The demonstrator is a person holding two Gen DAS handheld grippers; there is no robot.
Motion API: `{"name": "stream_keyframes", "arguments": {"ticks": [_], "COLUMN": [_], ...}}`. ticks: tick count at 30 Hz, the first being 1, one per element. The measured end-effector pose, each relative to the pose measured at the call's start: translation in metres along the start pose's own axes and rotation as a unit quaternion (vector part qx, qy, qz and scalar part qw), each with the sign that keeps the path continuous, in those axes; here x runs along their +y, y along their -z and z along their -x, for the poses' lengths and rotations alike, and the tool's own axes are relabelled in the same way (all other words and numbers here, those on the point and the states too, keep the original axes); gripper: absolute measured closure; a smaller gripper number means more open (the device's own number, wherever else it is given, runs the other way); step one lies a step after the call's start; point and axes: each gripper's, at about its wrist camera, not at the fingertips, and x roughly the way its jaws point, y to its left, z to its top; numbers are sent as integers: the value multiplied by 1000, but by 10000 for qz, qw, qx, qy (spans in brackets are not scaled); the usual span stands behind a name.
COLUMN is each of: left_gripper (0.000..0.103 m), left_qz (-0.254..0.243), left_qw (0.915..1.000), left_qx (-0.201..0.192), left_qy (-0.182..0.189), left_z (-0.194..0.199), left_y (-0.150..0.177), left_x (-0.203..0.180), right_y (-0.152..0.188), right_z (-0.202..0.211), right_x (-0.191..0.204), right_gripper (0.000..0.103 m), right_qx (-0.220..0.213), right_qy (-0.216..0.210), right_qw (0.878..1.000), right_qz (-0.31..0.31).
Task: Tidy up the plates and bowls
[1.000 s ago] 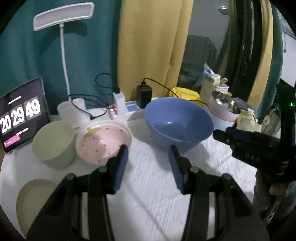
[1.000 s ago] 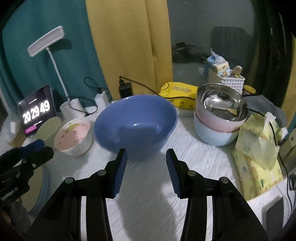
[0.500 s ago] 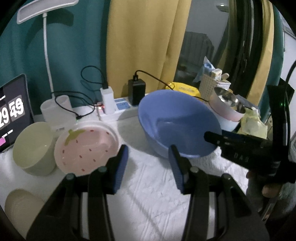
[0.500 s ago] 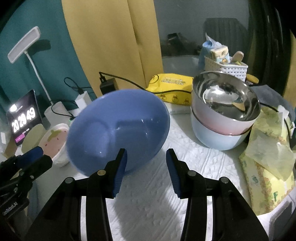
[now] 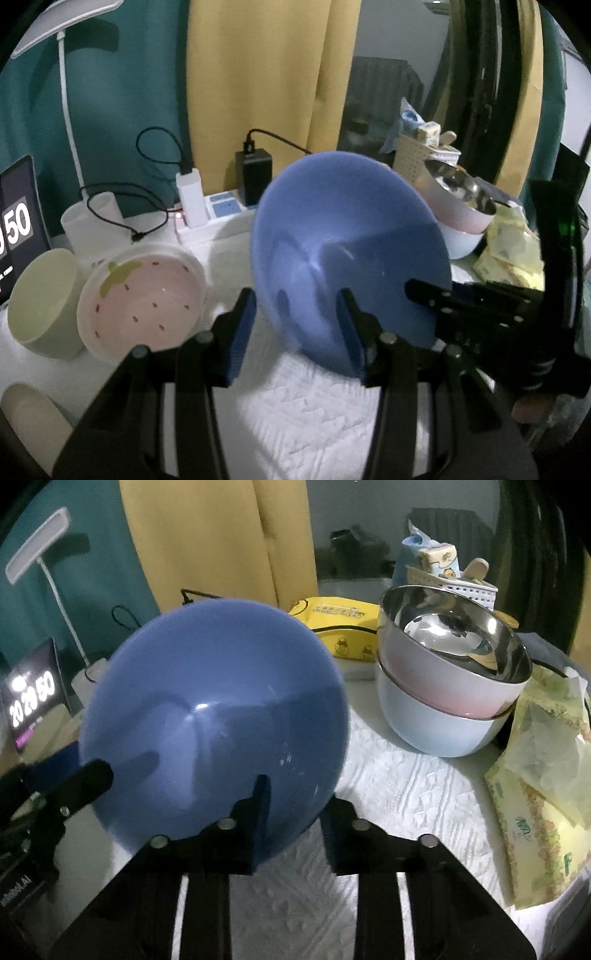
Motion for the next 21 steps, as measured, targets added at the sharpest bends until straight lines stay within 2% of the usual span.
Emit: {"name": "stream_keyframes", "arguments": {"ticks": [4, 10, 21], "left_gripper": [58, 70, 71], "left_qz": [16, 44, 69], "left_qw": [9999, 9997, 9999], "left_qx": [43, 84, 43], "left_qy": [-137, -213, -72], "left_z": [-4, 0, 28], "left_y": [1, 3, 7], "left_x": [2, 8, 10], "right_y": [-1, 0, 2], "right_z": [4, 10, 44], "right_x": [1, 1, 5], "right_gripper": [88, 90, 91], "right_qx": [-42, -61, -201], "right_qy": [-87, -128, -233], "right_qw": [10000, 9999, 9995], "right_qz": [13, 7, -78]}}
